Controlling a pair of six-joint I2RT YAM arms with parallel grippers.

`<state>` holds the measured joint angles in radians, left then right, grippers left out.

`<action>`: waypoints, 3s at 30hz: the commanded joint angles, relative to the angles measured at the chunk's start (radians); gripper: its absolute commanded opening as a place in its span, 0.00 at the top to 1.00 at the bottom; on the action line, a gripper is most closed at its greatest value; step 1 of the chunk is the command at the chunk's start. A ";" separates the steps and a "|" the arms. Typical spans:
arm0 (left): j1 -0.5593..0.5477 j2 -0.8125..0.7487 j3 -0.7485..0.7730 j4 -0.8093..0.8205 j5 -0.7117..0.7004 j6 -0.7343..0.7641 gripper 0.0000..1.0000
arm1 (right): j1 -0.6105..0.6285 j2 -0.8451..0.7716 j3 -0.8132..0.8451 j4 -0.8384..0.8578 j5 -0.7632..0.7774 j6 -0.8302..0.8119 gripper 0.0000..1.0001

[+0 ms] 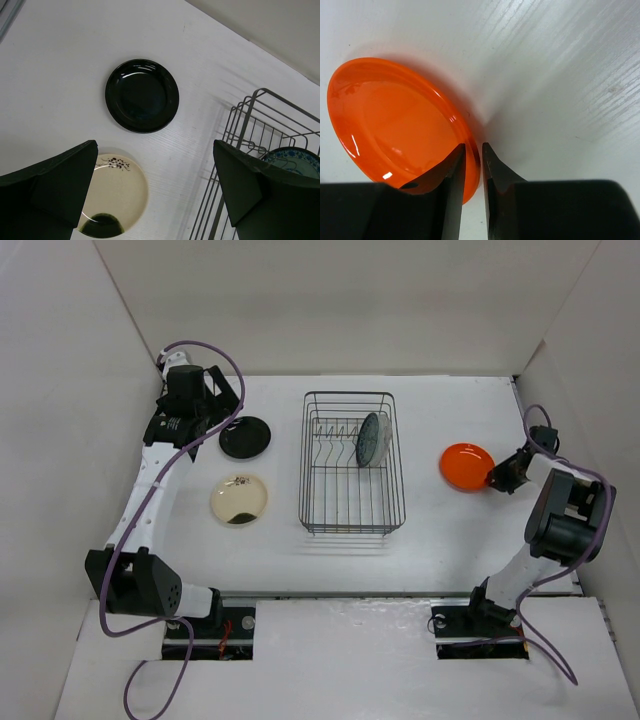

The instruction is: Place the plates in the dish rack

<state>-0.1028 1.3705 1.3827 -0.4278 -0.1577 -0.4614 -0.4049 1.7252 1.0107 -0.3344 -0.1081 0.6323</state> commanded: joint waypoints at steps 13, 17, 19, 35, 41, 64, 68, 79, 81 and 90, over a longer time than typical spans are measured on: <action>0.005 -0.088 0.016 0.011 -0.032 0.018 0.00 | 0.074 0.079 0.137 -0.112 0.120 0.000 1.00; 0.005 -0.097 0.007 0.020 -0.032 0.018 0.00 | 0.084 0.079 0.146 -0.123 0.128 0.000 1.00; 0.005 -0.097 0.007 0.020 -0.032 0.018 0.00 | 0.093 0.056 0.137 -0.095 0.096 -0.013 1.00; 0.005 -0.064 0.007 0.020 0.006 0.018 0.00 | 0.486 -0.380 0.394 -0.296 0.638 -0.108 1.00; 0.005 -0.054 0.016 0.020 -0.005 0.018 0.00 | 0.795 -0.325 0.629 -0.481 0.989 -0.160 1.00; 0.023 -0.073 0.016 0.020 0.004 -0.002 0.00 | 1.187 0.270 1.279 -0.881 1.294 -0.149 1.00; 0.023 -0.073 0.016 0.020 0.004 -0.002 0.00 | 1.196 0.327 1.313 -0.856 1.285 -0.160 1.00; 0.023 -0.091 0.016 0.020 0.006 -0.002 0.00 | 1.196 0.419 1.316 -0.792 1.276 -0.169 1.00; 0.023 -0.091 0.016 0.020 0.015 -0.002 0.00 | 1.196 0.419 1.316 -0.792 1.276 -0.169 1.00; 0.023 -0.091 0.016 0.020 0.015 -0.002 0.00 | 1.187 0.464 1.286 -0.761 1.265 -0.169 1.00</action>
<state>-0.0830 1.3243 1.3827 -0.4305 -0.1463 -0.4553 0.7811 2.1708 2.2929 -1.1450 1.1370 0.4667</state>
